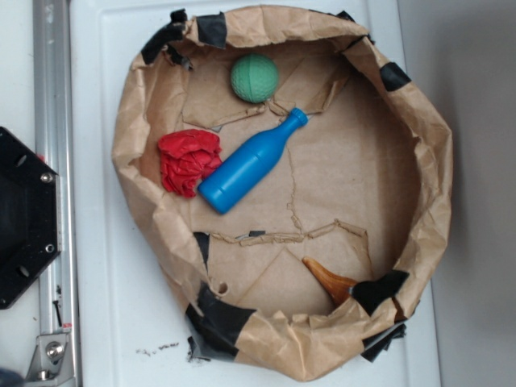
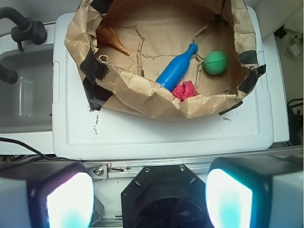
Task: Grab the blue bottle.
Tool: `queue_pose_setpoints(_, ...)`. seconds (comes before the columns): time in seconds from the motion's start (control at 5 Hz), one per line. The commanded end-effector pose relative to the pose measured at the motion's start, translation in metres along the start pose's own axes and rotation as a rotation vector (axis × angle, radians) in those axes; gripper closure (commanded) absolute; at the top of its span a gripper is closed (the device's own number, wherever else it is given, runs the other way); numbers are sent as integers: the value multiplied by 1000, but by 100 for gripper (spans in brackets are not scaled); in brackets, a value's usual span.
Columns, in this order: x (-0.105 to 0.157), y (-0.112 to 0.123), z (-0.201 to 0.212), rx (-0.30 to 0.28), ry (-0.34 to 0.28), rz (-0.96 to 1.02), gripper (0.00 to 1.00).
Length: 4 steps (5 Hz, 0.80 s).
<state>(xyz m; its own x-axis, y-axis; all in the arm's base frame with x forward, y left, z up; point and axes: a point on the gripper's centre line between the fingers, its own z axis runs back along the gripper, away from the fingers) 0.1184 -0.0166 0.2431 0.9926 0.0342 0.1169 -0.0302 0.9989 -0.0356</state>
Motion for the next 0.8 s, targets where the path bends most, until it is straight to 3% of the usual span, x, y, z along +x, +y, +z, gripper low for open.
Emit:
queue_pose_setpoints(0.0,0,0,0,0,0,0,0)
queue_pose_setpoints(0.2,40,30,-44,62,-1,190,0)
queue_pose_setpoints(0.4,78,45,-68,14,32,261,0)
queue_pose_setpoints(0.6,111,59,-104,-6,-55,180,0)
